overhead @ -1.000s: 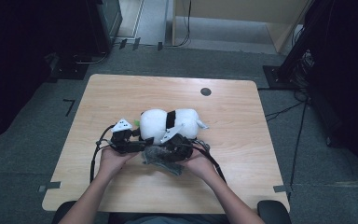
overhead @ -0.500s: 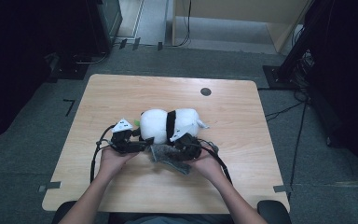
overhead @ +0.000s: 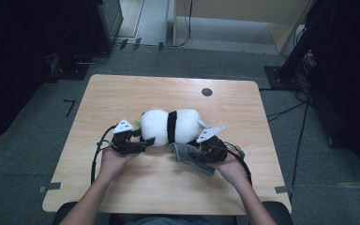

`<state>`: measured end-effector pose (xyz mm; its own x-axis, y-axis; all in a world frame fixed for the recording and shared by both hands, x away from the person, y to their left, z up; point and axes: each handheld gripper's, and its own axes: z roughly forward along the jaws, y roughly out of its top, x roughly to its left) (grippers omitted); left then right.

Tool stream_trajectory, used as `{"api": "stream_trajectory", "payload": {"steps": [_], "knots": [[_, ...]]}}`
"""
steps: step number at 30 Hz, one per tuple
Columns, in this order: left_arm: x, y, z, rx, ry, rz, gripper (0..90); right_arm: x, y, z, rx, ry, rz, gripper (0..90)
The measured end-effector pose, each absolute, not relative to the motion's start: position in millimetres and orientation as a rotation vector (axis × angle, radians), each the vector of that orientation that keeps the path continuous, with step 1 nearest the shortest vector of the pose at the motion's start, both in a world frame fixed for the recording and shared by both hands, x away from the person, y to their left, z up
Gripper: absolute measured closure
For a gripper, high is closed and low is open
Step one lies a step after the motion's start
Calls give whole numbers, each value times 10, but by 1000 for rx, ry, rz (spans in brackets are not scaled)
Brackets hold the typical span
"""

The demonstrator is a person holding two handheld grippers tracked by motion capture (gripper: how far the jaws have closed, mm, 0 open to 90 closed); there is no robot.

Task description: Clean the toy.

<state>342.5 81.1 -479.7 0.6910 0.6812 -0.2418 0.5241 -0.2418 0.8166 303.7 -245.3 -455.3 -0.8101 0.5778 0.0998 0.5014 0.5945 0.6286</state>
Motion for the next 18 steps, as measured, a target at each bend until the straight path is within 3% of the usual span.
{"api": "stream_trajectory", "payload": {"steps": [18], "knots": [[3430,806,-4803,1909,938,208,308,3016,-3011,-4448,1084,2562,1010,725]]}}
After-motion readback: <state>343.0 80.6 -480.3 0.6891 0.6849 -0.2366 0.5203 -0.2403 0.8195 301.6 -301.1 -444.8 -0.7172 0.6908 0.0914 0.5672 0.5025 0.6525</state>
